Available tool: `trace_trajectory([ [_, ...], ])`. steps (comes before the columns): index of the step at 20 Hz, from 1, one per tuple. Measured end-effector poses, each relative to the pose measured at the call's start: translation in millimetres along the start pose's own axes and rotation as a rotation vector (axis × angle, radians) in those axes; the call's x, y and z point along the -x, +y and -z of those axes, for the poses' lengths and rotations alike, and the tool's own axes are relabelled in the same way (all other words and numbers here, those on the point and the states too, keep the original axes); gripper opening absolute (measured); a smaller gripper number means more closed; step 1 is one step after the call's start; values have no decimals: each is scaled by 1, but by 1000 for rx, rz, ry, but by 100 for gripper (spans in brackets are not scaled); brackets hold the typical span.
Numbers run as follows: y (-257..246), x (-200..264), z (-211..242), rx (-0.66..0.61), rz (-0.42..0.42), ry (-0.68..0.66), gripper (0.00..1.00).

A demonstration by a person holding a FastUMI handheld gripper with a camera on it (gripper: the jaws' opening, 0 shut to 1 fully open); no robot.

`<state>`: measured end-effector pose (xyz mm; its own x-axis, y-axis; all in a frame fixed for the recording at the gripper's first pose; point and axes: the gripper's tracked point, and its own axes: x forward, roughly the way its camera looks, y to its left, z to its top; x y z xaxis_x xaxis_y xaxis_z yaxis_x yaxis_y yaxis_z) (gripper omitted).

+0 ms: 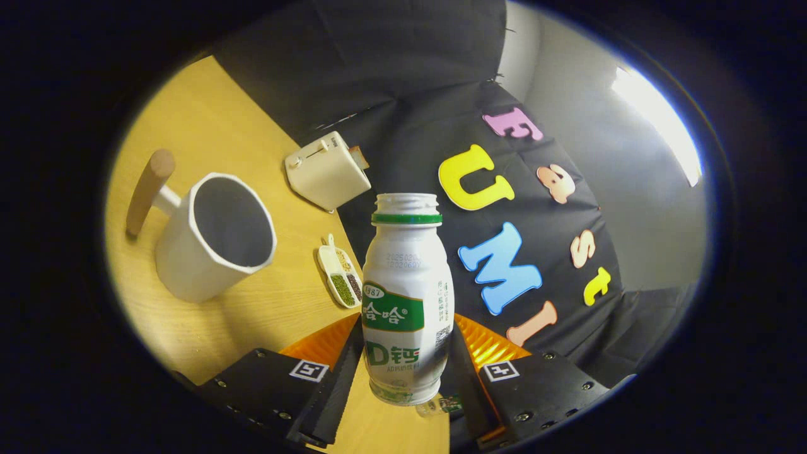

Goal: Take the bottle from table, then pour the juice into the cup, finally place the bottle on the coaster

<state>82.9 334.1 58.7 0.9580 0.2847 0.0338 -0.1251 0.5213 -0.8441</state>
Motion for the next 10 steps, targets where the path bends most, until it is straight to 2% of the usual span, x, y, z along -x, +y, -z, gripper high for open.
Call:
trace_trajectory([
  [7,-9,-24,21,-525,-79,37,74],
  [10,-17,-32,33,-633,-77,43,74],
])
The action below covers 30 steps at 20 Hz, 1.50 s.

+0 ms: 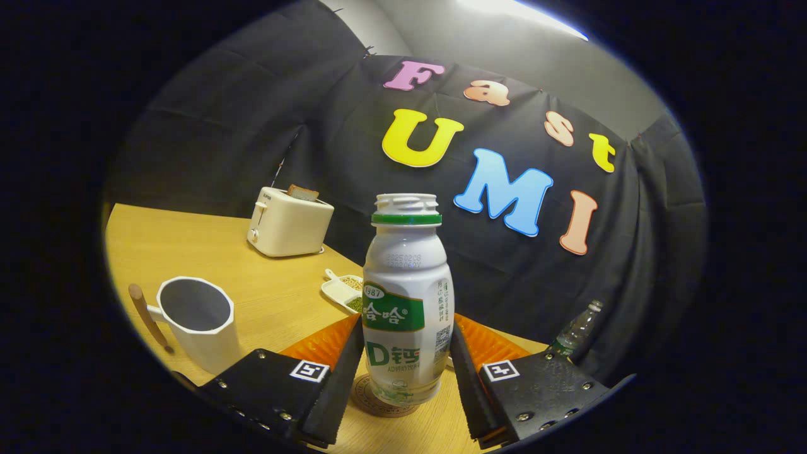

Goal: Take the bottle from table, then pour the juice into the cup, finally place the bottle on the coaster

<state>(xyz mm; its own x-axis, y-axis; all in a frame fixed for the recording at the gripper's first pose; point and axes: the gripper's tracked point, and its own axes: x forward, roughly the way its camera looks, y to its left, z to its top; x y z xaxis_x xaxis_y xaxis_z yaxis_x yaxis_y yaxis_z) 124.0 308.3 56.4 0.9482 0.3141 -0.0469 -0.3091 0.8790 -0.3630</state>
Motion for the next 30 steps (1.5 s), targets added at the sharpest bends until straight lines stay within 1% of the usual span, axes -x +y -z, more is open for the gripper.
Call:
trace_trajectory([
  [6,-3,-9,20,-199,-47,29,74],
  [9,-3,-16,35,-267,-44,64,74],
  [13,-3,-25,49,-311,-26,98,74],
  [16,-5,-28,50,-331,-17,99,74],
  [19,-4,-28,49,-330,-20,100,74],
  [23,-3,-26,51,-329,-20,104,77],
  [24,-6,-26,49,-329,-13,98,78],
  [25,-7,-25,46,-337,-12,84,91],
  [26,-6,-20,43,-347,-11,69,98],
  [30,-15,-10,24,-350,21,4,99],
])
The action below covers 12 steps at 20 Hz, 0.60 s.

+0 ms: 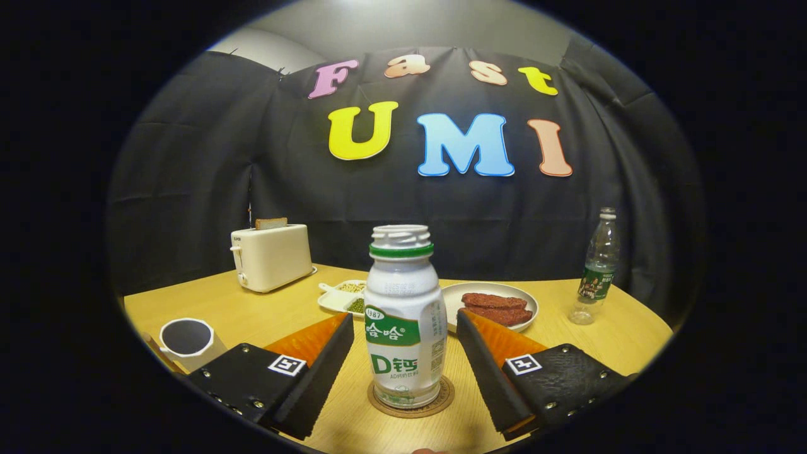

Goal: Take the bottle from table, then pour the juice into the cup, finally place the bottle on the coaster

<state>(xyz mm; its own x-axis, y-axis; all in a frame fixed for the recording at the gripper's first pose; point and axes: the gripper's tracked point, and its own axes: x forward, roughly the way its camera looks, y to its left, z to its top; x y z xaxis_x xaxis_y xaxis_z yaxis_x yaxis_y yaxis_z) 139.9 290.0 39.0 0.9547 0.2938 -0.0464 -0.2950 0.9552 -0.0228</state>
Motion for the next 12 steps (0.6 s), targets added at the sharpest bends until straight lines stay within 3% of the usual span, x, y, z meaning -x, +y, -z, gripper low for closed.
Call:
trace_trajectory([
  [9,-1,97,-144,63,35,-275,99],
  [12,-16,122,-166,46,40,-302,98],
])
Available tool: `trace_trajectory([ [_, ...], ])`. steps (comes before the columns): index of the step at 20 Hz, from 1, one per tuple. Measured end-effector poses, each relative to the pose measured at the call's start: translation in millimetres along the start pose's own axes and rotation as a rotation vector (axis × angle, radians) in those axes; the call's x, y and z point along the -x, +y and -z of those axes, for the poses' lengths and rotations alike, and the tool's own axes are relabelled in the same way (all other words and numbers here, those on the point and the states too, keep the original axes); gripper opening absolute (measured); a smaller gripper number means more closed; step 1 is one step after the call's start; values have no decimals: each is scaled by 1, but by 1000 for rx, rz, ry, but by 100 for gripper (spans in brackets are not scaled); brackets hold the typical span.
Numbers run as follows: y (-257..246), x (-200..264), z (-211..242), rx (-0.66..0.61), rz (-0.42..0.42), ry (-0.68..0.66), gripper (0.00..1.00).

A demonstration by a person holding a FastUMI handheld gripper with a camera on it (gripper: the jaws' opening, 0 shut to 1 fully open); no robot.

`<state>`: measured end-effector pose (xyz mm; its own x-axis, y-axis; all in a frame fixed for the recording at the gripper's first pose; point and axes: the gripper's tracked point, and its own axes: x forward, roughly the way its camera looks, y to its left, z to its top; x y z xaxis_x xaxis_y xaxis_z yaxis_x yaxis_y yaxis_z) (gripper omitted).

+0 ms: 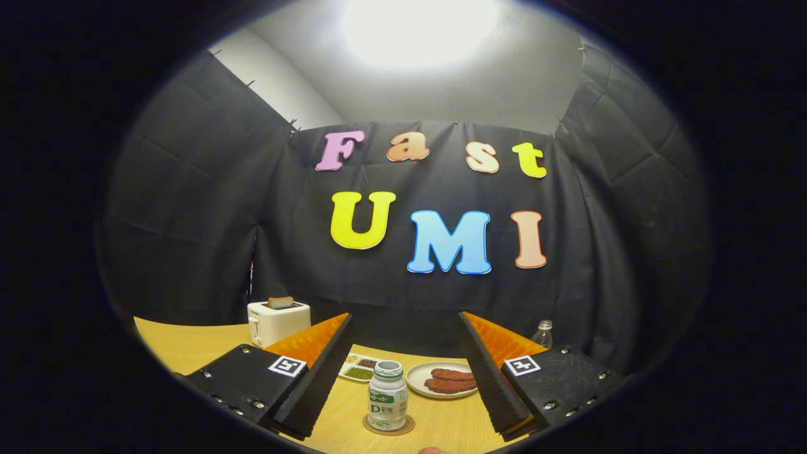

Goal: Take the bottle from table, then pour the juice into the cup, finally place the bottle on the coaster

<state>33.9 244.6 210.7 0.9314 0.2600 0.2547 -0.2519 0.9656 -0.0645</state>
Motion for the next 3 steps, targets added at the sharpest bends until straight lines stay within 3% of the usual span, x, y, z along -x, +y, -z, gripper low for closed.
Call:
trace_trajectory([
  [3,-37,11,-3,22,57,-4,99],
])
